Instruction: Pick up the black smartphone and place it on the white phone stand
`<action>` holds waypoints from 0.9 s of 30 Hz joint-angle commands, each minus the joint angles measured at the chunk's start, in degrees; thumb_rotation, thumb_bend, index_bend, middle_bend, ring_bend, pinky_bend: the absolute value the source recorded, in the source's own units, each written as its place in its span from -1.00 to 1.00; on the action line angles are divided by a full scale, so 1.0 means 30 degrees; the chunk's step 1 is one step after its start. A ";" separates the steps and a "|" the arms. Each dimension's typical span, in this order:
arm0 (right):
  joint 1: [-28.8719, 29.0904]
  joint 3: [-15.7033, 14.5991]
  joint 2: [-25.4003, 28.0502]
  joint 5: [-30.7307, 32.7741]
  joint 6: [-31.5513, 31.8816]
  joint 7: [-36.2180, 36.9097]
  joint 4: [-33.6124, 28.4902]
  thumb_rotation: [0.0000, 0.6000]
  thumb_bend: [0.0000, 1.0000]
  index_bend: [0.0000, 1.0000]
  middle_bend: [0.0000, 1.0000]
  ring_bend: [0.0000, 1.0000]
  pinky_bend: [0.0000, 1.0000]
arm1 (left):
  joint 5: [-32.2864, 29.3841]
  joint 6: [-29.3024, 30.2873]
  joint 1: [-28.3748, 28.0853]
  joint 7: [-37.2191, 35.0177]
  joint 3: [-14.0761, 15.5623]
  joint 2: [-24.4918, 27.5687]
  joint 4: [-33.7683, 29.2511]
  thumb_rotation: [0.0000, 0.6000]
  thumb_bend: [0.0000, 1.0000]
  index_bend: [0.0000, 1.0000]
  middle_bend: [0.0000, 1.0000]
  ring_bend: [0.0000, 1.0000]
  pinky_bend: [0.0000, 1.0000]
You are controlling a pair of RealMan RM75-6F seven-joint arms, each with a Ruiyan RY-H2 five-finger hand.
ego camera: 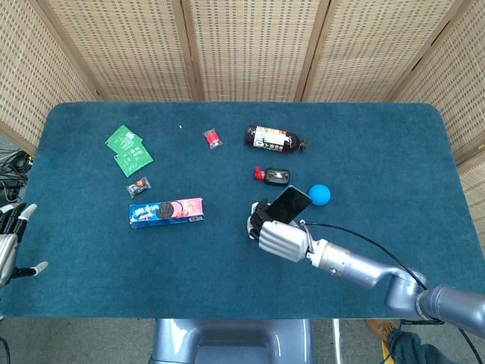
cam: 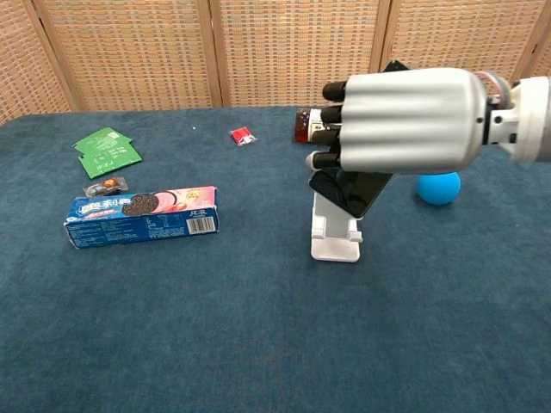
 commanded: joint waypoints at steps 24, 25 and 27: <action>0.0881 0.0410 -0.2445 0.1847 -0.4873 -0.7682 0.0865 1.00 -0.44 0.23 0.15 0.14 -0.61 | -0.1036 -0.0794 -0.0423 -0.0362 -0.0245 0.0009 0.0528 1.00 -1.00 -1.00 -1.00 -1.00 -1.00; 0.0919 0.0387 -0.2510 0.1898 -0.4930 -0.7760 0.0866 1.00 -0.44 0.23 0.15 0.14 -0.61 | -0.1059 -0.0813 -0.0424 -0.0398 -0.0242 0.0026 0.0529 1.00 -1.00 -1.00 -1.00 -1.00 -1.00; 0.0958 0.0357 -0.2576 0.1987 -0.4984 -0.7835 0.0862 1.00 -0.44 0.23 0.15 0.13 -0.61 | -0.1074 -0.0838 -0.0435 -0.0430 -0.0238 0.0034 0.0550 1.00 -1.00 -1.00 -1.00 -1.00 -1.00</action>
